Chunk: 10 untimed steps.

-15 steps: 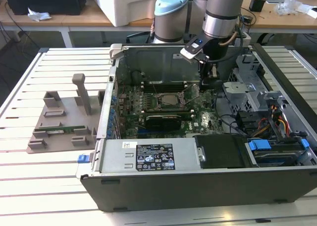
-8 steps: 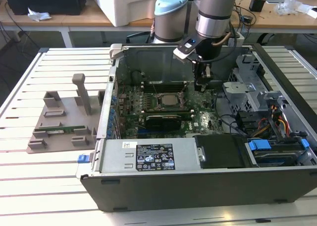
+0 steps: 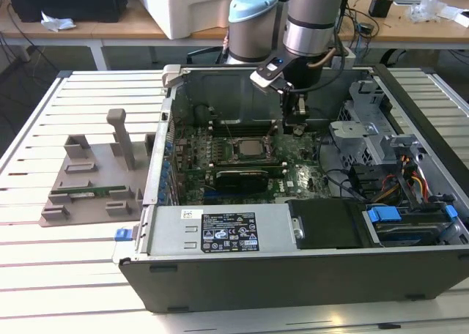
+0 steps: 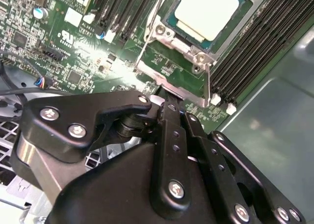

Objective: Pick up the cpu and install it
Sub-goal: 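Close the cpu cover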

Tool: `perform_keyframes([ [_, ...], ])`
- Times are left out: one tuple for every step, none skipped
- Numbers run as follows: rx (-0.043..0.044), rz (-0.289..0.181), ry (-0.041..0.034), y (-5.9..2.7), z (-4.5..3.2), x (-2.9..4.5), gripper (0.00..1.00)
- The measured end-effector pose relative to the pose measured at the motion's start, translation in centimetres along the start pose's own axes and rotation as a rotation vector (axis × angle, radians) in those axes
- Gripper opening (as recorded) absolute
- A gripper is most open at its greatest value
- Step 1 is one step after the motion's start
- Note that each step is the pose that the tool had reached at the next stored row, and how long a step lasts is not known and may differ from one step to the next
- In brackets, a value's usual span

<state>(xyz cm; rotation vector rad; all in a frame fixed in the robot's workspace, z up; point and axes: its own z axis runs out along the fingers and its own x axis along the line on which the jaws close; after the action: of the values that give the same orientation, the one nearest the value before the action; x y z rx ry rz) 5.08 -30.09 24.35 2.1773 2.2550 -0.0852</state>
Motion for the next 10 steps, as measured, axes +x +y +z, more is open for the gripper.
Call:
perform_keyframes([
  [0.0000,0.000,0.0000,-0.11,0.00,0.00,0.11],
  [0.0000,0.000,0.0000,-0.24,0.01,0.01,0.11],
  [-0.0001,0.000,0.0001,-0.35,0.01,0.01,0.11],
  [0.0000,0.000,0.0001,-0.52,0.02,0.02,0.11],
  [0.0000,0.000,0.0000,-0.63,0.02,0.02,0.11],
  [-0.0001,0.000,0.0000,-0.90,0.03,0.03,0.11],
  [0.0000,0.000,0.0000,-1.08,0.04,0.04,0.11],
  [0.0000,0.000,0.0001,-1.25,0.04,0.04,0.11],
  [-0.0001,0.000,0.0000,-1.35,0.05,0.05,0.11],
  [0.0000,0.000,0.0000,-1.48,0.05,0.05,0.11],
])
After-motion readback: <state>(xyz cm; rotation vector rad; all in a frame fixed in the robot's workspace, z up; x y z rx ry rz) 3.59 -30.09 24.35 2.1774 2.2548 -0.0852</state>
